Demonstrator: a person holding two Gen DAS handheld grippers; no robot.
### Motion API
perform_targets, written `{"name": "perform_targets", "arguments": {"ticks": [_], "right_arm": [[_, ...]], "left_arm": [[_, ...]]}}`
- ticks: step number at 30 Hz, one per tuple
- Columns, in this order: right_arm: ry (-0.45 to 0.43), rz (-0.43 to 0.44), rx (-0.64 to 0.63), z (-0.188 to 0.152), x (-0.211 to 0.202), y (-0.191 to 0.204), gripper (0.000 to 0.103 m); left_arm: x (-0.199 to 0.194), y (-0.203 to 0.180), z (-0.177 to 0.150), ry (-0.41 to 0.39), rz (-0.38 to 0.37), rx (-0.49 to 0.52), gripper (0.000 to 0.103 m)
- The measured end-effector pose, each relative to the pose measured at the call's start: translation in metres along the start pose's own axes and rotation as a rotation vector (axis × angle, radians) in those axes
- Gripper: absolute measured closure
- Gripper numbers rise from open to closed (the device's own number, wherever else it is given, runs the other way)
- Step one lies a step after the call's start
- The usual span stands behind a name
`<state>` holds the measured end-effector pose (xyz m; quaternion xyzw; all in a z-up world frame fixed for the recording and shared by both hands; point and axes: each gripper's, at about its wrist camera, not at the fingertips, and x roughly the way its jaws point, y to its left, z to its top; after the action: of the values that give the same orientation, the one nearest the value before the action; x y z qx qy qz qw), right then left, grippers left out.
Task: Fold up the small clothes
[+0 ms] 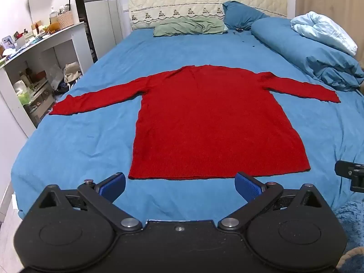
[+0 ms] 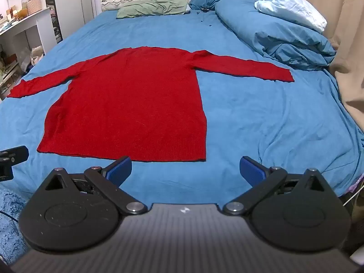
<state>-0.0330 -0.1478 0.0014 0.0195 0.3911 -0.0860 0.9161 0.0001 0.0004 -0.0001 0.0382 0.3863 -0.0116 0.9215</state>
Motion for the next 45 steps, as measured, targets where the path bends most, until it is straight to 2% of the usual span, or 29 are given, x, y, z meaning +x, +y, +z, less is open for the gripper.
{"name": "perform_targets", "arguments": {"ticks": [20,45], "right_arm": [[-0.014,0.004,-0.002,0.0001,-0.0036,0.0011,0.000],[-0.012,0.012,-0.001,-0.0004,-0.0036,0.0000,0.000]], "left_arm": [[-0.0068,-0.0073,0.0002,-0.027,0.011,0.037,0.000],[-0.0084,-0.0009,0.0016,-0.037,0.002,0.005,0.000]]}}
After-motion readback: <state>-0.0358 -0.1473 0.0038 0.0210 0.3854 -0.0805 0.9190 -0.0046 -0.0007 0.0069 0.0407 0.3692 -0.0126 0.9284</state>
